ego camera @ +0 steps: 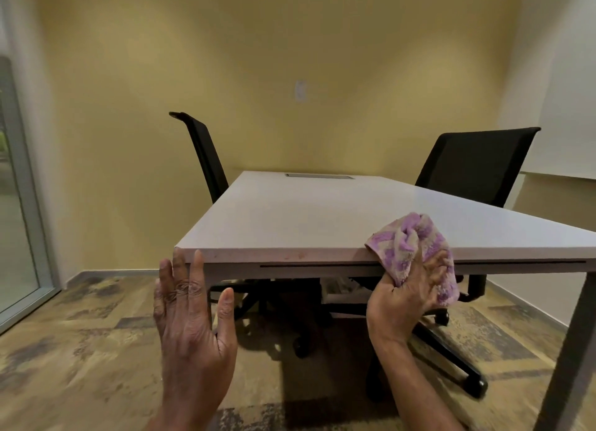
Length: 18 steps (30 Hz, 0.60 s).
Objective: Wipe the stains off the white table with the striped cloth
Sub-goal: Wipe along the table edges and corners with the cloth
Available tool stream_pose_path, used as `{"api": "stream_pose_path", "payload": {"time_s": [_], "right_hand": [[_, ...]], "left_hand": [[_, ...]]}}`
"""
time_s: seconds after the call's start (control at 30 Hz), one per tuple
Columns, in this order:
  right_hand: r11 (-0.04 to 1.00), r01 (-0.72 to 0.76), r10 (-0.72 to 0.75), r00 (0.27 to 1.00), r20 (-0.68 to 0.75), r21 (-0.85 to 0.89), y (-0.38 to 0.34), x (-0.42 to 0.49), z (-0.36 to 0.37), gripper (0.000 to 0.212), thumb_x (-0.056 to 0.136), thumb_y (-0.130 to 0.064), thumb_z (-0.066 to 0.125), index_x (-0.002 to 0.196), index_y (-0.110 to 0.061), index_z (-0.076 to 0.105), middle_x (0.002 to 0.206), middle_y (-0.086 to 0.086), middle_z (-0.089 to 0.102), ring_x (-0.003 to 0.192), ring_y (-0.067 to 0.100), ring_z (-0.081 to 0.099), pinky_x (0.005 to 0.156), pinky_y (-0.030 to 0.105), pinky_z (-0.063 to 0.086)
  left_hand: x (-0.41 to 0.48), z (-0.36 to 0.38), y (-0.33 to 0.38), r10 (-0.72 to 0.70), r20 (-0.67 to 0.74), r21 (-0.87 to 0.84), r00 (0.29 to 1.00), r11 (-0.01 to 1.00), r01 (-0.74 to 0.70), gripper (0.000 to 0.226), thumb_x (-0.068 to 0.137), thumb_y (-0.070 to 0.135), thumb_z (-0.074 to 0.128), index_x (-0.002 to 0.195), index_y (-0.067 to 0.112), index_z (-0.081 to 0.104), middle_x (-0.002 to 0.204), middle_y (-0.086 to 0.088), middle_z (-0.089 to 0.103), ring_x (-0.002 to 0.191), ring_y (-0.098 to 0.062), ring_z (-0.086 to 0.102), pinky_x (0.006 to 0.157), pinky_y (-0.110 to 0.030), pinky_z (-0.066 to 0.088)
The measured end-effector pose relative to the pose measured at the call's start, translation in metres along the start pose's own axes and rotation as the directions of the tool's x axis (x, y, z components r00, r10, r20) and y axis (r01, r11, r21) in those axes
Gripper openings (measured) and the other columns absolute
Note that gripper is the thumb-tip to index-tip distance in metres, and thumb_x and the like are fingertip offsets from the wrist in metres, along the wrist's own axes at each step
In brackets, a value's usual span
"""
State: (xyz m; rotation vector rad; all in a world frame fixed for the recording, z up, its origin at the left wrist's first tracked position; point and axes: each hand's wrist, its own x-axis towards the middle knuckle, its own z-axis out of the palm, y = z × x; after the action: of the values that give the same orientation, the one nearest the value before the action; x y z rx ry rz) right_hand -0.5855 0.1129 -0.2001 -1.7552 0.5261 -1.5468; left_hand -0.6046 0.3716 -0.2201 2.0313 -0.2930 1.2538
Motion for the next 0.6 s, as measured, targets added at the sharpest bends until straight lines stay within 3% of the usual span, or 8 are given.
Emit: {"api": "stream_pose_path", "payload": {"time_s": [0.23, 0.4, 0.6], "right_hand": [[0.998, 0.058, -0.058, 0.998, 0.016, 0.006, -0.02, -0.03, 0.012, 0.095, 0.081, 0.018, 0.058, 0.161, -0.026, 0.03, 0.172, 0.014, 0.01, 0.16, 0.033, -0.001, 0.124, 0.069, 0.007], [0.994, 0.109, -0.109, 0.994, 0.019, 0.009, -0.04, -0.059, 0.025, 0.093, 0.08, 0.017, 0.062, 0.16, -0.02, 0.031, 0.172, 0.014, 0.009, 0.159, 0.032, 0.0, 0.125, 0.048, 0.003], [0.989, 0.146, -0.146, 0.987, 0.06, -0.004, -0.054, -0.083, 0.038, 0.087, 0.083, 0.011, 0.068, 0.159, -0.016, 0.034, 0.171, 0.018, 0.011, 0.158, 0.041, 0.007, 0.123, 0.062, 0.019]], "left_hand": [[0.005, 0.004, -0.013, -0.032, -0.01, -0.023, 0.999, 0.999, 0.032, 0.078, 0.1, 0.032, 0.048, 0.165, 0.013, 0.009, 0.174, 0.0, 0.006, 0.161, -0.02, 0.0, 0.13, -0.032, -0.003], [0.011, 0.0, -0.018, -0.064, -0.011, -0.043, 0.998, 0.997, 0.063, 0.079, 0.1, 0.036, 0.046, 0.165, 0.014, 0.007, 0.174, 0.002, 0.004, 0.161, -0.016, -0.002, 0.13, -0.03, -0.004], [0.014, -0.008, -0.03, -0.069, 0.002, -0.03, 0.998, 0.997, 0.069, 0.076, 0.101, 0.043, 0.039, 0.165, 0.019, 0.005, 0.174, 0.004, 0.003, 0.161, -0.014, -0.003, 0.129, -0.028, -0.005]]}}
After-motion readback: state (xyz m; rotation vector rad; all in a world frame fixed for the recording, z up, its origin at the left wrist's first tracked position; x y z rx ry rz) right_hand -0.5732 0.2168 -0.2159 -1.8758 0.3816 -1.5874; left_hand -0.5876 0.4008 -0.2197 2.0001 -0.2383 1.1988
